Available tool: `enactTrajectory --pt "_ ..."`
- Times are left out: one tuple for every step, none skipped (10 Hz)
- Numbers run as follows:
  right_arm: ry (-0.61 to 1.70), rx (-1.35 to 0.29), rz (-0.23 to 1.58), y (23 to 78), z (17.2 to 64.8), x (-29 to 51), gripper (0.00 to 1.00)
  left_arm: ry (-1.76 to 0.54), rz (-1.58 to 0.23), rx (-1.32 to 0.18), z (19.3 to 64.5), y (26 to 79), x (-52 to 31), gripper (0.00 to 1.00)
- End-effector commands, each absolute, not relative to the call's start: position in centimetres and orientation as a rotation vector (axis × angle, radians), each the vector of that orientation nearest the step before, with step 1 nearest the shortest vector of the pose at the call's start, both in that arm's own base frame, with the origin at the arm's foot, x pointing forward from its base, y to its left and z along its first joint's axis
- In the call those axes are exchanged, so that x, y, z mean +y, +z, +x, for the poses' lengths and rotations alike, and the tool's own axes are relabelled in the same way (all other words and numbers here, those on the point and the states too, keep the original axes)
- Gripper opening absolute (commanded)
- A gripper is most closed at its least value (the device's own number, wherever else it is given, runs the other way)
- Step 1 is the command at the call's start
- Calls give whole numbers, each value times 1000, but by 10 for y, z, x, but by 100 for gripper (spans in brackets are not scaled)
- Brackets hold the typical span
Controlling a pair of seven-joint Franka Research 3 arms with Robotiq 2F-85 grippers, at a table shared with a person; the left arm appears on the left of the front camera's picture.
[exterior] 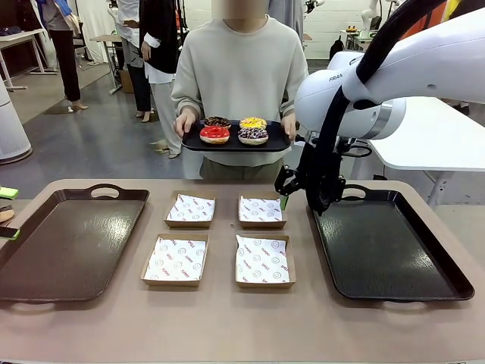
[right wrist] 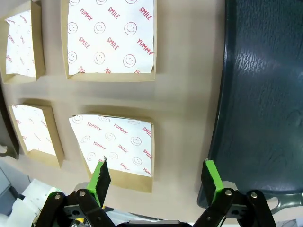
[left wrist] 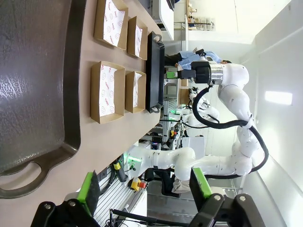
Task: Individually package the donuts and arrange them on the tray.
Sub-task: Pick up one Paper togo box.
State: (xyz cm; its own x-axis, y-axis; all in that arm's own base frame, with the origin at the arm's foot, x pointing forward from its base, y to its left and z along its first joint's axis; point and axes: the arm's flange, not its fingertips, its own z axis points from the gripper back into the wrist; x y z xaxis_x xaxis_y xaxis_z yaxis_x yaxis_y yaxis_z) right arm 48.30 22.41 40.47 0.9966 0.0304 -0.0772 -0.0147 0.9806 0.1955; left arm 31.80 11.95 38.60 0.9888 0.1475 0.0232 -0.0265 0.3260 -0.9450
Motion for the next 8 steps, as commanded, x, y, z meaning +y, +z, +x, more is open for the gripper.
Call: enactTrajectory --pt "28 53 165 401 494 225 100 124 -1235 -108 317 388 120 100" --pt "29 27 118 400 507 233 100 124 -1235 -108 317 388 120 100" --pt "31 25 89 399 516 242 100 124 -1235 -108 317 388 120 100" --pt "25 5 57 401 527 250 100 124 -1235 -108 317 388 120 100" --pt "33 -32 50 400 540 258 100 124 -1235 -108 317 388 120 100" --pt "28 -35 50 396 554 263 100 124 -1235 -108 317 388 120 100" --pt "36 -39 51 387 567 266 100 124 -1235 -108 317 388 120 100" --pt "40 -59 12 377 579 269 100 124 -1235 -108 317 388 120 100"
